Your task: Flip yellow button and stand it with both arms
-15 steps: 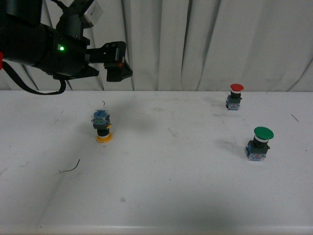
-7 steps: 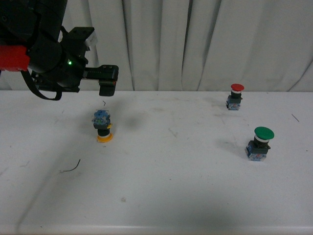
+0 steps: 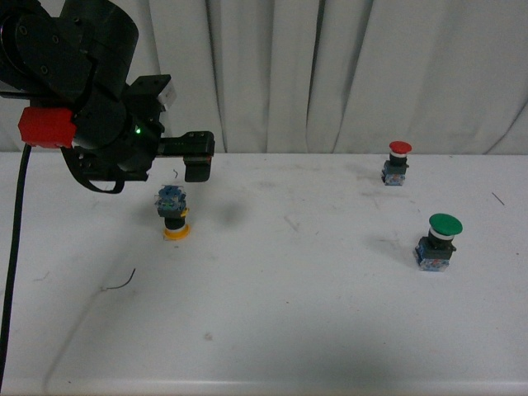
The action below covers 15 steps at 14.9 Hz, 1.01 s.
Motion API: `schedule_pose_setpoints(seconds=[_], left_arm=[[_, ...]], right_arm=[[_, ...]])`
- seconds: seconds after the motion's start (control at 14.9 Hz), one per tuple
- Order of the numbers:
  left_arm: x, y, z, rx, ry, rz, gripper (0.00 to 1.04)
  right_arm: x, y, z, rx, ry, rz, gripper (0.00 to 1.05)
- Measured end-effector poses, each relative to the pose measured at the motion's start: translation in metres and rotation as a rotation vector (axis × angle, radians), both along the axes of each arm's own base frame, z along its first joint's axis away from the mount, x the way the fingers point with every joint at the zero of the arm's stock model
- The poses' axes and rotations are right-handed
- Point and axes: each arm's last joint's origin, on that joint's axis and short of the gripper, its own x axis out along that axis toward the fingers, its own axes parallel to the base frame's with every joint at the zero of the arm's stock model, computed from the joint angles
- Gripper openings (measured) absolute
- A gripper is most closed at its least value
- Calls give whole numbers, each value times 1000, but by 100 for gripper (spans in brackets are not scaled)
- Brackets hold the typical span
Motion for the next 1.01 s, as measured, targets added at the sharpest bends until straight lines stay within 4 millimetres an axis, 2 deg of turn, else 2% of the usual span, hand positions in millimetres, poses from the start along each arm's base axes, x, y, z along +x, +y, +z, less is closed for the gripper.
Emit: schedule_pose_setpoints(seconds=[0.07,0.2,0.4,0.47,0.67,0.88,1.01], left_arm=[[0,0,-1,10,1,6,98],[3,8,-21,28,41,31,98],[3,4,-26,26,46,17,98],[3,3,-26,34,45,6,94],[3,-3,-26,53,45,-7,67],[5,-5,-27,69,43,-17,36],[5,-5,-27,68,38,-16,33]], right_arm=[[0,0,0,0,0,0,98],[0,0,0,0,0,0,98],[0,0,0,0,0,0,98],[0,0,0,0,0,0,98],[0,0,0,0,0,0,98],[0,0,0,0,0,0,98],[0,0,0,0,0,0,98]])
